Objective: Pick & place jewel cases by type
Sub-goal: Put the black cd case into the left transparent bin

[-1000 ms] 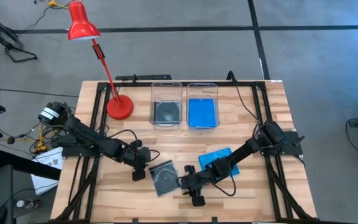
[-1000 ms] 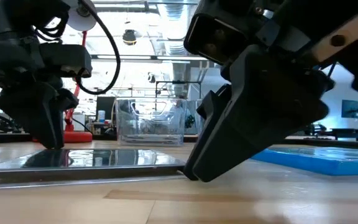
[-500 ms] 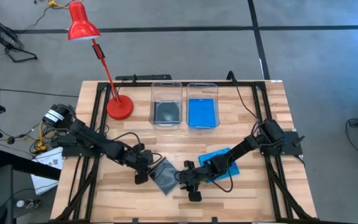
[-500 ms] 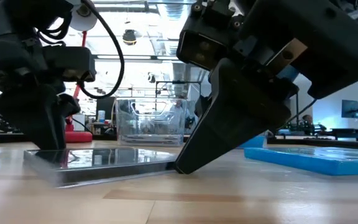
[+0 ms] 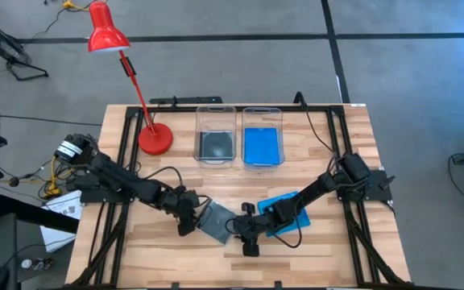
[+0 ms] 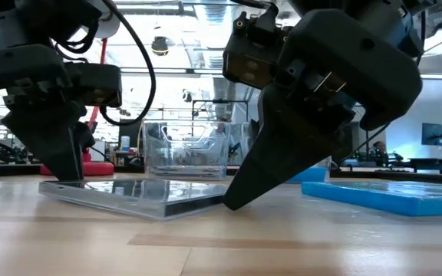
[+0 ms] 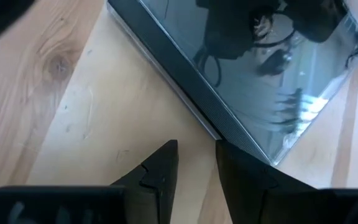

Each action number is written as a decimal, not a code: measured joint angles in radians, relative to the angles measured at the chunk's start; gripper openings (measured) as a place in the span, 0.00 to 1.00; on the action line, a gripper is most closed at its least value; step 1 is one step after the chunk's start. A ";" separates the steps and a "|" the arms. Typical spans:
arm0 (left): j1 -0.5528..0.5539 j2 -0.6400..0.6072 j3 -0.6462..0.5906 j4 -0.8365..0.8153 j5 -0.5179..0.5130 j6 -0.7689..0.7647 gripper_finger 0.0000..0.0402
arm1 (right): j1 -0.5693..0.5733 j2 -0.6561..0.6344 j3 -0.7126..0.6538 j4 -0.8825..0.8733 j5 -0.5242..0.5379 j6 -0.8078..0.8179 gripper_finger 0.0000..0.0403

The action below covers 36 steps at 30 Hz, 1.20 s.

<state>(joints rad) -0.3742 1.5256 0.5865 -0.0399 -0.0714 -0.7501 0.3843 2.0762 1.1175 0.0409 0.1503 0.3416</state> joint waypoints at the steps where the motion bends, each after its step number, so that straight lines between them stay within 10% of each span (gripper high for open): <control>1: 0.006 0.000 0.000 0.000 0.011 -0.013 0.27 | 0.000 -0.002 0.000 -0.007 0.008 0.002 0.29; 36: 0.145 0.000 0.000 0.038 0.206 -0.128 0.45 | 0.030 -0.008 0.001 -0.086 0.071 -0.005 0.29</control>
<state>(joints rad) -0.2295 1.5253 0.5869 -0.0019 0.1341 -0.8776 0.4140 2.0682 1.1183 -0.0450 0.2214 0.3363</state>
